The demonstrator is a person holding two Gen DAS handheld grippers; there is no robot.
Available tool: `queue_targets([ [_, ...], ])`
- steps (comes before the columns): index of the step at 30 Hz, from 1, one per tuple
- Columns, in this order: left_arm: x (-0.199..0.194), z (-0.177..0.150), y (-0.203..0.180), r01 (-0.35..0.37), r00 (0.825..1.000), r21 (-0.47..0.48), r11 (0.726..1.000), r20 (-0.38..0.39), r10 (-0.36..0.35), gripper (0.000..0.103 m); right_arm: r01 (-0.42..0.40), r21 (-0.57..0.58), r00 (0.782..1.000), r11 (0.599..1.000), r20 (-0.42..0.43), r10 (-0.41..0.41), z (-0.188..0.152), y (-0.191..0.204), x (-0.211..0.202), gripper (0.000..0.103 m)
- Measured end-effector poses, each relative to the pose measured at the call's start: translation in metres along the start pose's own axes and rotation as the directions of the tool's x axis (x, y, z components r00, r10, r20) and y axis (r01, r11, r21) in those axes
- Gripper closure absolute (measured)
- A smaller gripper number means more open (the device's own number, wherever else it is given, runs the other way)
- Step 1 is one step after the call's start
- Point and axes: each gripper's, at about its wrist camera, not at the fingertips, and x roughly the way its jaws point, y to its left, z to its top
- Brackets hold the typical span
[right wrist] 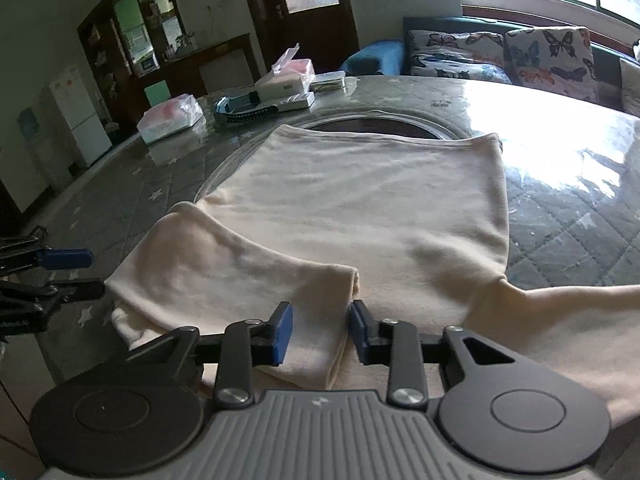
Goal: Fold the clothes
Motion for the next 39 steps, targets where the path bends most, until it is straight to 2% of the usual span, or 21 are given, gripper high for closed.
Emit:
queue_targets([
  [4, 0.007, 0.0, -0.004, 0.014, 1.0, -0.011, 1.0, 0.007, -0.013, 0.054, 0.001, -0.005, 1.0, 1.0, -0.002, -0.001, 0.004, 0.0, -0.003, 0.096],
  [12, 0.015, -0.005, -0.011, 0.024, 1.0, 0.026, 0.999, 0.01, -0.024, 0.054, 0.03, -0.034, 0.998, 0.999, 0.052, -0.028, 0.018, 0.004, -0.025, 0.099],
  [22, 0.014, -0.009, -0.018, 0.0, 0.999, 0.077, 0.997, 0.043, -0.003, 0.055, 0.073, -0.184, 0.975, 0.98, 0.221, -0.031, 0.068, 0.038, -0.081, 0.099],
  [25, 0.013, -0.01, -0.021, -0.008, 0.999, 0.095, 0.995, 0.054, 0.003, 0.063, 0.1, -0.204, 0.964, 0.974, 0.264, -0.043, 0.074, 0.042, -0.093, 0.099],
  [26, 0.013, -0.011, -0.021, -0.004, 0.999, 0.097, 0.995, 0.053, -0.001, 0.068, 0.108, -0.197, 0.962, 0.974, 0.268, -0.053, 0.074, 0.04, -0.095, 0.099],
  [27, 0.013, -0.011, -0.021, -0.002, 0.999, 0.099, 0.995, 0.054, -0.004, 0.079, 0.117, -0.19, 0.961, 0.975, 0.27, -0.062, 0.072, 0.037, -0.095, 0.099],
  [30, 0.012, -0.013, -0.021, 0.006, 0.998, 0.109, 0.994, 0.055, -0.012, 0.088, 0.139, -0.141, 0.969, 0.98, 0.222, -0.105, 0.06, 0.022, -0.086, 0.099],
  [35, 0.011, -0.015, -0.024, 0.009, 0.998, 0.142, 0.99, 0.053, -0.017, 0.089, 0.163, -0.078, 0.984, 0.984, 0.085, -0.156, 0.028, -0.003, -0.052, 0.099],
  [39, 0.009, -0.016, -0.022, 0.009, 0.999, 0.15, 0.989, 0.041, -0.015, 0.089, 0.167, -0.06, 0.986, 0.984, 0.033, -0.166, 0.009, -0.012, -0.034, 0.099],
])
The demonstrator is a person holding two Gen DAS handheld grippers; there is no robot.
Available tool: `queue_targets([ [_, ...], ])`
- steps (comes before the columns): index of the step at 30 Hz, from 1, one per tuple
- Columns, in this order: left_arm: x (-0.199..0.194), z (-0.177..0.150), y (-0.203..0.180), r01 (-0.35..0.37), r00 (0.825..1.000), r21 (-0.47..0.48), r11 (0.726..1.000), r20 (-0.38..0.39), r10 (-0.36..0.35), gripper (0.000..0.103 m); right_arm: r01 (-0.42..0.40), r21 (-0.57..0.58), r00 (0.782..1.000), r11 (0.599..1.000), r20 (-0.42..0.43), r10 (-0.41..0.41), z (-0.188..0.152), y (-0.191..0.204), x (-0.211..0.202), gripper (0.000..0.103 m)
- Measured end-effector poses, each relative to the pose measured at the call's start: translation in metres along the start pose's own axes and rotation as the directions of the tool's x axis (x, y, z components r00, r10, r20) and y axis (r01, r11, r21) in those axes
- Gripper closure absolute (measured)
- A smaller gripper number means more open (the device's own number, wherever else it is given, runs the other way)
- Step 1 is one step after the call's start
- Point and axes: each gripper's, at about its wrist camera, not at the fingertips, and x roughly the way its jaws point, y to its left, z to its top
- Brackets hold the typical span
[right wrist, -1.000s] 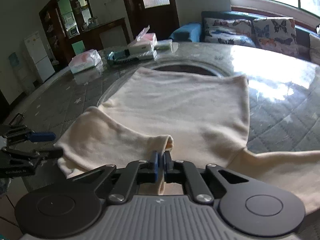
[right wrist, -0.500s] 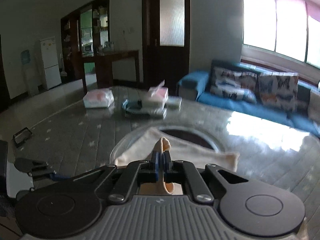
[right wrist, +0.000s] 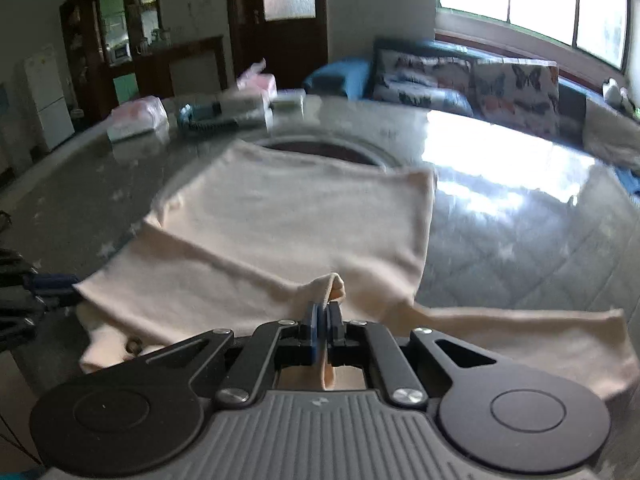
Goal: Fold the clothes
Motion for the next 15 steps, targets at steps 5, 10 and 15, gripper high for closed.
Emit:
queue_targets([
  [5, -0.005, 0.004, 0.016, 0.034, 0.999, -0.025, 0.999, -0.034, -0.035, 0.085, -0.027, 0.024, 0.999, 0.999, -0.016, 0.028, -0.008, -0.005, 0.003, 0.096],
  [10, -0.008, 0.024, 0.031, 0.026, 1.0, -0.056, 0.998, -0.007, -0.027, 0.084, -0.054, 0.047, 0.998, 0.997, -0.017, 0.055, -0.008, -0.009, 0.007, 0.094],
  [15, 0.014, 0.048, 0.025, 0.044, 0.999, -0.057, 0.997, 0.033, -0.042, 0.066, -0.06, 0.055, 0.998, 0.997, -0.013, 0.061, -0.008, -0.009, 0.01, 0.094],
])
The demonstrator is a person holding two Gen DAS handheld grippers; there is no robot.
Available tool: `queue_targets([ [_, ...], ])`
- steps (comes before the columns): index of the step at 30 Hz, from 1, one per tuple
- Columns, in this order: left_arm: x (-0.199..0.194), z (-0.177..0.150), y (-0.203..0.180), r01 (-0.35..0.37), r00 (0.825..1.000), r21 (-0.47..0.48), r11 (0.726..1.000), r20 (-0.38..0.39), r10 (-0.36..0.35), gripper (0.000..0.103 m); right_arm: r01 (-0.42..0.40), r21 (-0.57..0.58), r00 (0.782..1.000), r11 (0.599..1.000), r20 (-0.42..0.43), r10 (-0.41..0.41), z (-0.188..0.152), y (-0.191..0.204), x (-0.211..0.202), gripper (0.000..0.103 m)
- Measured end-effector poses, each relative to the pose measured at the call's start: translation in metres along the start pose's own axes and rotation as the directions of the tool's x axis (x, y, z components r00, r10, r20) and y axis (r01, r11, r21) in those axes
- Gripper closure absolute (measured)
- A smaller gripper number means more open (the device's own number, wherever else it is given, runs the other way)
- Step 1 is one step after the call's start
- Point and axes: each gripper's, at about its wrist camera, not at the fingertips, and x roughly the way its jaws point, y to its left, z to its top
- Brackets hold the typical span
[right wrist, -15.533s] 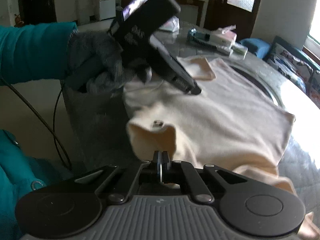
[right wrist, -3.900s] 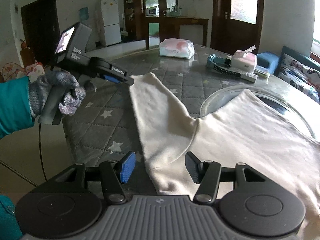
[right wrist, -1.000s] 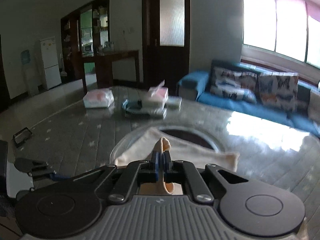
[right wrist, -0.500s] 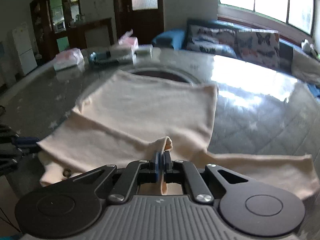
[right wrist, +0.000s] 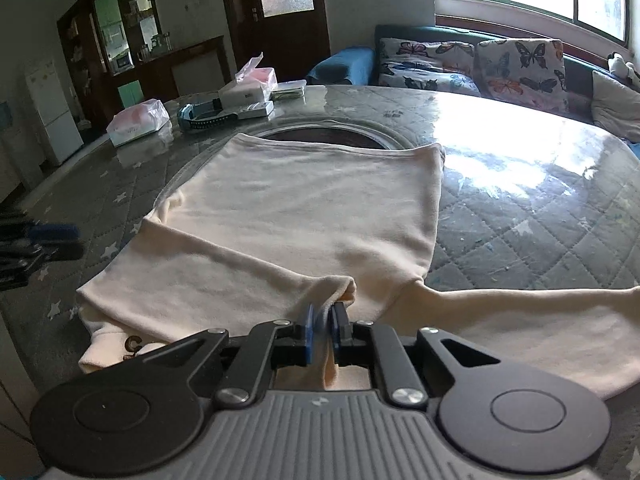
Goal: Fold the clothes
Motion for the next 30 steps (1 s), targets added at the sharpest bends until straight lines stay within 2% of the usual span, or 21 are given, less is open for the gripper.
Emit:
queue_targets([
  [9, 0.042, 0.013, -0.02, 0.002, 1.0, 0.06, 0.998, 0.007, -0.003, 0.066, -0.012, 0.003, 1.0, 1.0, 0.004, 0.012, 0.002, -0.002, 0.002, 0.094],
  [14, 0.048, 0.012, -0.022, -0.015, 1.0, 0.086, 0.996, 0.017, 0.013, 0.067, -0.015, 0.0, 1.0, 1.0, 0.008, 0.015, 0.003, -0.002, 0.002, 0.094],
  [17, 0.052, 0.011, -0.021, -0.022, 1.0, 0.089, 0.996, 0.016, 0.021, 0.079, -0.015, -0.006, 1.0, 1.0, 0.013, 0.015, 0.004, -0.001, 0.002, 0.094],
  [22, 0.051, 0.01, -0.019, -0.031, 0.999, 0.097, 0.995, 0.035, 0.027, 0.076, -0.021, -0.016, 1.0, 1.0, 0.015, 0.021, 0.007, 0.0, 0.002, 0.094],
  [30, 0.053, 0.012, -0.026, -0.021, 0.998, 0.202, 0.979, 0.061, 0.009, 0.079, -0.021, -0.016, 1.0, 1.0, 0.013, 0.021, 0.008, -0.001, 0.003, 0.094],
])
